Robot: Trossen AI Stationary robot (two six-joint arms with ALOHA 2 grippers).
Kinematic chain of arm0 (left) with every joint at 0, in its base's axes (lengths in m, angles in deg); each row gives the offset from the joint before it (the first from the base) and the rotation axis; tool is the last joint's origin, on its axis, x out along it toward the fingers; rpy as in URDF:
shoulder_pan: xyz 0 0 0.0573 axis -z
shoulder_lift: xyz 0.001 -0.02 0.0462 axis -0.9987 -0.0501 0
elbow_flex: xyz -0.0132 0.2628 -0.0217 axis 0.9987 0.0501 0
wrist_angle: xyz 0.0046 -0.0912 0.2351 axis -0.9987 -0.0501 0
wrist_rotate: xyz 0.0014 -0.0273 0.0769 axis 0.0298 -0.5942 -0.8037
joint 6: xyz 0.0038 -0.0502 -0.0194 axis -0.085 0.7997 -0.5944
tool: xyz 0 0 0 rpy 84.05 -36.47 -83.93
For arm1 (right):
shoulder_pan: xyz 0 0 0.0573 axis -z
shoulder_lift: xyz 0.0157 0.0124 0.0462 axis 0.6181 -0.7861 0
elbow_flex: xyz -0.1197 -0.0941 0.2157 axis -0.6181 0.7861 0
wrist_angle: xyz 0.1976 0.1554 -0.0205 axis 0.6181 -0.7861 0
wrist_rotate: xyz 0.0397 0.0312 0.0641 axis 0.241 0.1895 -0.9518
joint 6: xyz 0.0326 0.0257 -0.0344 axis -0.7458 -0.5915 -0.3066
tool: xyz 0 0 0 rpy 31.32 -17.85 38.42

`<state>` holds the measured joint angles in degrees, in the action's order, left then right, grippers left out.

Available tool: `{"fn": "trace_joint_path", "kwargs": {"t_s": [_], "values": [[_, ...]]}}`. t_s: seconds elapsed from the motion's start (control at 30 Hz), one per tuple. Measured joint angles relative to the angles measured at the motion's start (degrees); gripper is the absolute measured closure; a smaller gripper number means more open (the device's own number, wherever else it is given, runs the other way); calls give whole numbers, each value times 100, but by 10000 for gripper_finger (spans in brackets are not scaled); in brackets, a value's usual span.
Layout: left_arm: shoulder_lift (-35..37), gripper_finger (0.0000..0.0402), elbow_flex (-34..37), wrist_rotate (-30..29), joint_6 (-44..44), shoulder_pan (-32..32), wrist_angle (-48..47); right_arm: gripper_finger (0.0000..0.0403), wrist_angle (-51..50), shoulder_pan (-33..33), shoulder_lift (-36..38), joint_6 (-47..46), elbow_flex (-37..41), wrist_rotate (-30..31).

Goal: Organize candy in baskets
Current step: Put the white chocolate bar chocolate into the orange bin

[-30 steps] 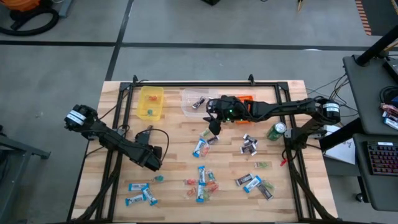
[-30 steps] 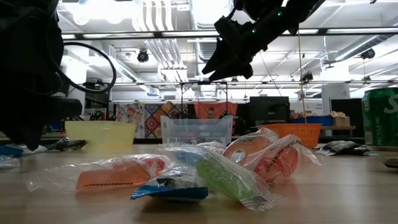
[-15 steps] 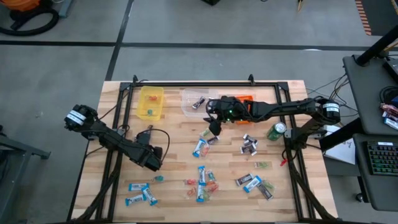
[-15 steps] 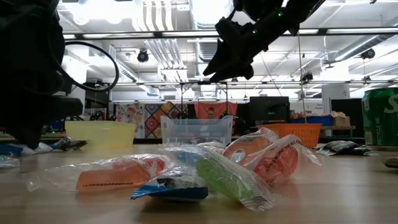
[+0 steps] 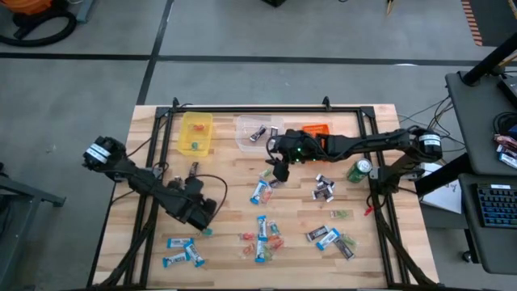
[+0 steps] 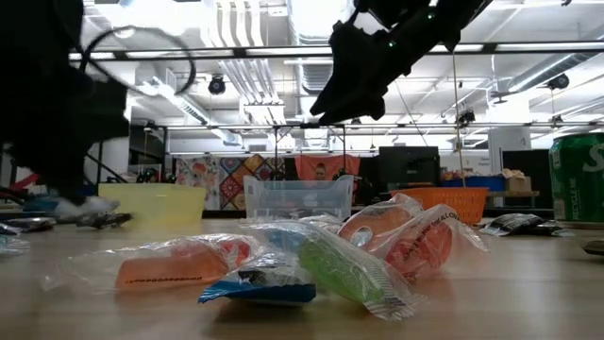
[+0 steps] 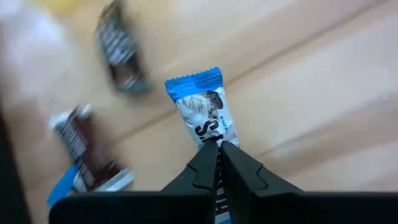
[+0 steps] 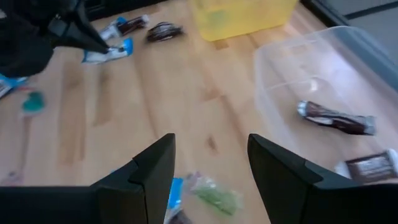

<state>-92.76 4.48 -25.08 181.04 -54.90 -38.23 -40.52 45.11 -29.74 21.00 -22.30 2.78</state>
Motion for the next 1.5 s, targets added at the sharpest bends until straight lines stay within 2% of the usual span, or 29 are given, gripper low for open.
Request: {"fn": "trace_joint_path", "kwargs": {"t_s": [0.13,0.33,0.47,0.73,1.17,1.33,1.5], "values": [[-3,401,-406,-1105,-1260,310,354,209,26,-339,0,0,77,-1],[-215,401,-668,-3159,-4170,516,1842,209,719,-961,-261,156,163,-3],[-525,401,-747,-3842,-5417,452,2836,209,1643,-1309,-515,281,163,-3],[-1363,401,-1301,-4544,-5707,409,3061,209,2666,-1455,-841,213,159,370],[-1843,401,-2010,-5077,-5702,352,3037,213,2728,-1455,-1054,-69,154,388],[-1843,401,-2016,-5090,-5709,352,3033,255,2726,-1455,-1054,-257,154,301],[-1843,401,-2016,-5090,-5709,352,3033,339,2726,-1455,-1054,-253,154,298]]}}
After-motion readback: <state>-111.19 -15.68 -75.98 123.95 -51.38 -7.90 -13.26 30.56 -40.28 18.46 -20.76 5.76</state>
